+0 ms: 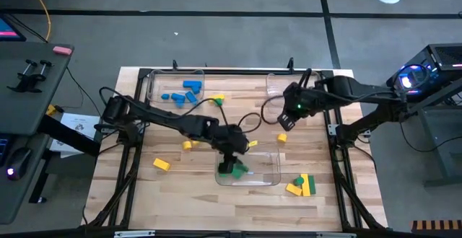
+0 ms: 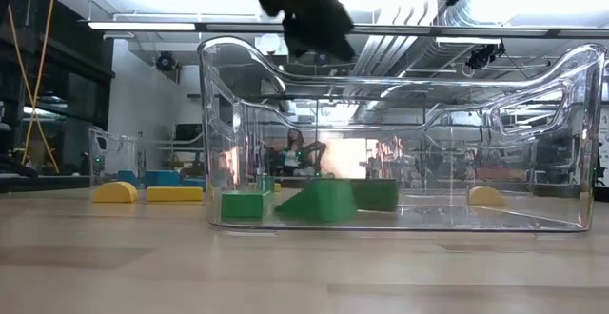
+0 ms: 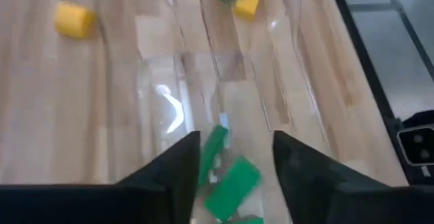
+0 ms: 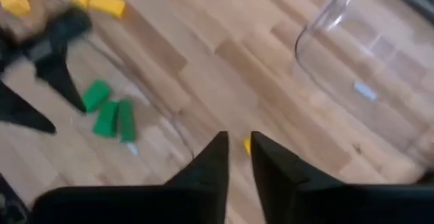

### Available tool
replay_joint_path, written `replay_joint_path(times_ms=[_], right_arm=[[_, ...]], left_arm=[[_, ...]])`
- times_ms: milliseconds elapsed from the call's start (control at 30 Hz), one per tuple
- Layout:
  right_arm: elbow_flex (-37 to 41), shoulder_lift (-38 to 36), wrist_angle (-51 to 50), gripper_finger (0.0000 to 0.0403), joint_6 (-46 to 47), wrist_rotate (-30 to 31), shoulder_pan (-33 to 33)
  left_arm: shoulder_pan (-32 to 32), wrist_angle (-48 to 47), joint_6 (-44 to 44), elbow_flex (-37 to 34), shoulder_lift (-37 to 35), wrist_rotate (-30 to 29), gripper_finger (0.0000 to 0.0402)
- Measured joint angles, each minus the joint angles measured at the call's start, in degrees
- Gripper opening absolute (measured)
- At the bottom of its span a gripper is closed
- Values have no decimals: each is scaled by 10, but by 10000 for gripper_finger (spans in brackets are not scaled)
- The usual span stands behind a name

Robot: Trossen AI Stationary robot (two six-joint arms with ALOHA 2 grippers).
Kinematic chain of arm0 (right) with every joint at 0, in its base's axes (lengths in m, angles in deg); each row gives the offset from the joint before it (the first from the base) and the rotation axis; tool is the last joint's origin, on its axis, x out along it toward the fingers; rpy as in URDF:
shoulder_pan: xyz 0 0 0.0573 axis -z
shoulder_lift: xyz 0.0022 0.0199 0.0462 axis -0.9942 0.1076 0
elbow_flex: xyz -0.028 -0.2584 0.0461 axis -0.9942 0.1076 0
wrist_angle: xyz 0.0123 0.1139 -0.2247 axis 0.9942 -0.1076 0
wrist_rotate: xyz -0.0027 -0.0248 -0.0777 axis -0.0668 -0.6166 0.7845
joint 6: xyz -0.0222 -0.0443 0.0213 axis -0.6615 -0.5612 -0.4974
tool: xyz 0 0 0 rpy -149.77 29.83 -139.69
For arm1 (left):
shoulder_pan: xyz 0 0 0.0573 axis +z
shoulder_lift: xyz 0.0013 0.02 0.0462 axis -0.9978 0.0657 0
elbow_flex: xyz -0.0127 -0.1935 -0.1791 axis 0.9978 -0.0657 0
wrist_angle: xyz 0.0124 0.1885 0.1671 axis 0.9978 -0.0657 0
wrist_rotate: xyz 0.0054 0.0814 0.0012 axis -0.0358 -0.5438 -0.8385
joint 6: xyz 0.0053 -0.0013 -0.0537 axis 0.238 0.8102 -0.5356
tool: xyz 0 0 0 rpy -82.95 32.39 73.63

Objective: Sort blocks
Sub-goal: Put the green block into the bottom transparent bin

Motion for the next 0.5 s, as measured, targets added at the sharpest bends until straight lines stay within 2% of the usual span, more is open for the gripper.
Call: replay_joint_path(times_ms=[167, 267, 367, 500], right_arm=[[0, 0, -34, 141, 78, -44, -69], [19, 2, -35, 177, 153, -82, -137], [76, 2, -17, 198, 258, -114, -220], [192, 3, 102, 205, 451, -150, -327]], left_arm=[[34, -184, 59, 82, -12, 0, 226], [71, -236, 58, 85, -42, -3, 237], [106, -201, 40, 48, -97, -1, 238], [140, -62, -16, -48, -199, 37, 239]])
